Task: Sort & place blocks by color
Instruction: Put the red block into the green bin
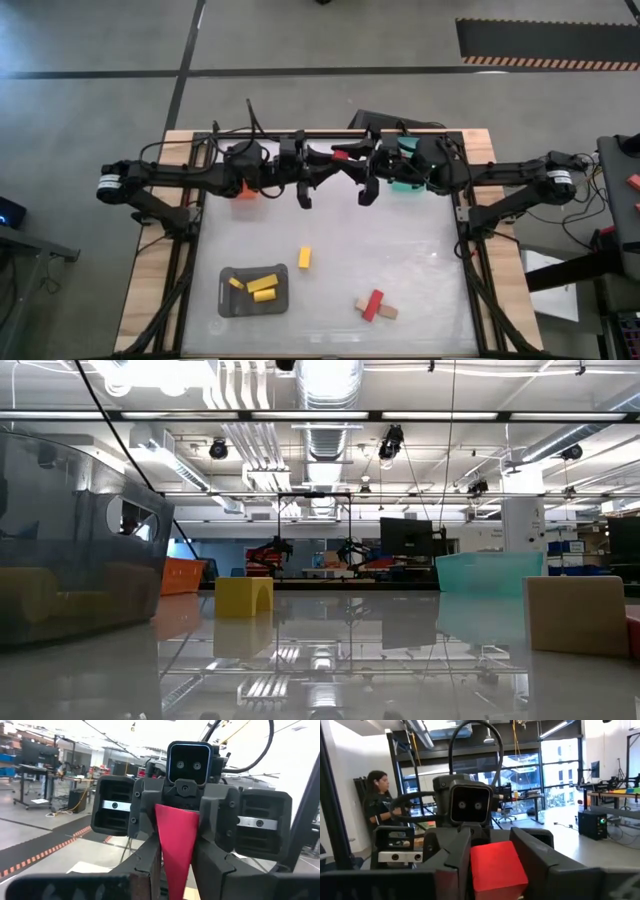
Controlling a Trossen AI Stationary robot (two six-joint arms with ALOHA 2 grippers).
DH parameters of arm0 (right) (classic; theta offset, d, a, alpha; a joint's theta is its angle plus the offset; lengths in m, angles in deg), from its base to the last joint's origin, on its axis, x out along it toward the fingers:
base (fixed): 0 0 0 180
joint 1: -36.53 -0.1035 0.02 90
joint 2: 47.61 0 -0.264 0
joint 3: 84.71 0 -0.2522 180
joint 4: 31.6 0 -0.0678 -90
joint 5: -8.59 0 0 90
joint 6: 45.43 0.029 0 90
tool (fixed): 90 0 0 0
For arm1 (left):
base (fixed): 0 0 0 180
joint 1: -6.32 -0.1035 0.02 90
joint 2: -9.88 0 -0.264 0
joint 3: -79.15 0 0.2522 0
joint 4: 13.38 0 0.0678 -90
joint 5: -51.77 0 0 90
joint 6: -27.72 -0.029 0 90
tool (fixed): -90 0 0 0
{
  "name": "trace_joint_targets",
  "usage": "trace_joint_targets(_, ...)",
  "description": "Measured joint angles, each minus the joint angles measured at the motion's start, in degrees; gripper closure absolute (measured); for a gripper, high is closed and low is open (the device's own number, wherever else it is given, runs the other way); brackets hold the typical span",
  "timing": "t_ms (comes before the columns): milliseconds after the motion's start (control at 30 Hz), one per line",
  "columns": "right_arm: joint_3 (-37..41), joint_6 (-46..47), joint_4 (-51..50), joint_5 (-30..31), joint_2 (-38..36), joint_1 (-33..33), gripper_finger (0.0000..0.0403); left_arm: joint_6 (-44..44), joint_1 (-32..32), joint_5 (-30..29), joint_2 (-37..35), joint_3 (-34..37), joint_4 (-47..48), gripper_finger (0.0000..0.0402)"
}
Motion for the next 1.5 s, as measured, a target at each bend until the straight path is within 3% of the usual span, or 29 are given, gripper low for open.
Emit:
trace_joint_targets(567,0.0,0.6,-0.2,0.3,-0.1,0.0,0.0296,2.7,0.0,-0.5,0.0,0.0,-0.3,0.0322)
trace_joint_targets(900,0.0,0.9,-2.0,0.4,-0.8,0.0,0.0297,2.6,-0.4,-0.3,-0.5,0.0,2.7,0.0229)
trace_joint_targets(1067,-2.4,2.3,-10.6,1.1,-1.5,0.6,0.0298,2.2,-0.5,0.6,-2.5,0.0,9.2,0.0204)
trace_joint_targets(1500,-15.5,3.1,-44.1,3.9,-1.5,5.5,0.0298,1.6,-0.7,0.4,-6.5,0.1,18.4,0.0201)
